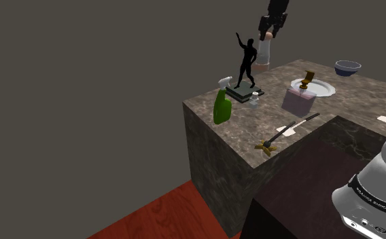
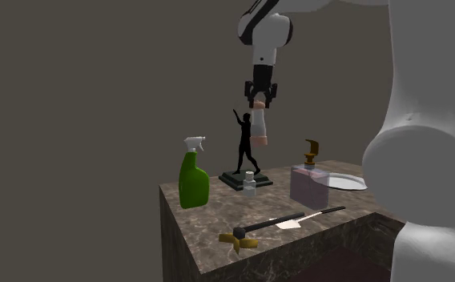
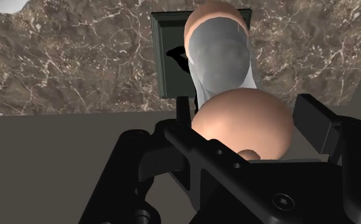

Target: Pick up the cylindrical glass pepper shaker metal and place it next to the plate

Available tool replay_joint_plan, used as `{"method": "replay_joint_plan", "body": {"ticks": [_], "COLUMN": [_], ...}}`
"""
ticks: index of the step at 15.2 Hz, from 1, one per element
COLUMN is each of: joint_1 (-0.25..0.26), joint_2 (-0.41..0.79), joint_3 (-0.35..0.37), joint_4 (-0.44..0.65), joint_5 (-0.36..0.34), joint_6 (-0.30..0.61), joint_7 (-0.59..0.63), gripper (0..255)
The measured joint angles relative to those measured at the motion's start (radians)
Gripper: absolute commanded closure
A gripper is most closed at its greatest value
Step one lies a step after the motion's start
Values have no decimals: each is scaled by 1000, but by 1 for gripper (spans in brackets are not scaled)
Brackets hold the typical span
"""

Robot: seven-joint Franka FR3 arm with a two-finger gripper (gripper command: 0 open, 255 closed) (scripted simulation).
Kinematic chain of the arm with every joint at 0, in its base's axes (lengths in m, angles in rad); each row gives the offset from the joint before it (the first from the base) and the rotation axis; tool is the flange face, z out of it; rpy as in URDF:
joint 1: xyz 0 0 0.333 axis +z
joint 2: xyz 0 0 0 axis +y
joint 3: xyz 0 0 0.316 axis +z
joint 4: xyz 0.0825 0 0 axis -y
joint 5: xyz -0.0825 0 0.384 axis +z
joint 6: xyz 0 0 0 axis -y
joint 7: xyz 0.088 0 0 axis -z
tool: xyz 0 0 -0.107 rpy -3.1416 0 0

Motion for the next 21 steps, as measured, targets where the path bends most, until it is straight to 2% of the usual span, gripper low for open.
{"method": "replay_joint_plan", "body": {"ticks": [6,11,17,19,21], "joint_1": [-77,-151,-247,-290,-305], "joint_2": [51,124,233,306,328], "joint_3": [-43,-72,-94,-97,-97], "joint_4": [-17,23,108,182,188], "joint_5": [39,80,133,158,167], "joint_6": [59,81,91,84,96], "joint_7": [-129,-238,-360,-401,-419], "gripper": [255,255,255,255,255]}}
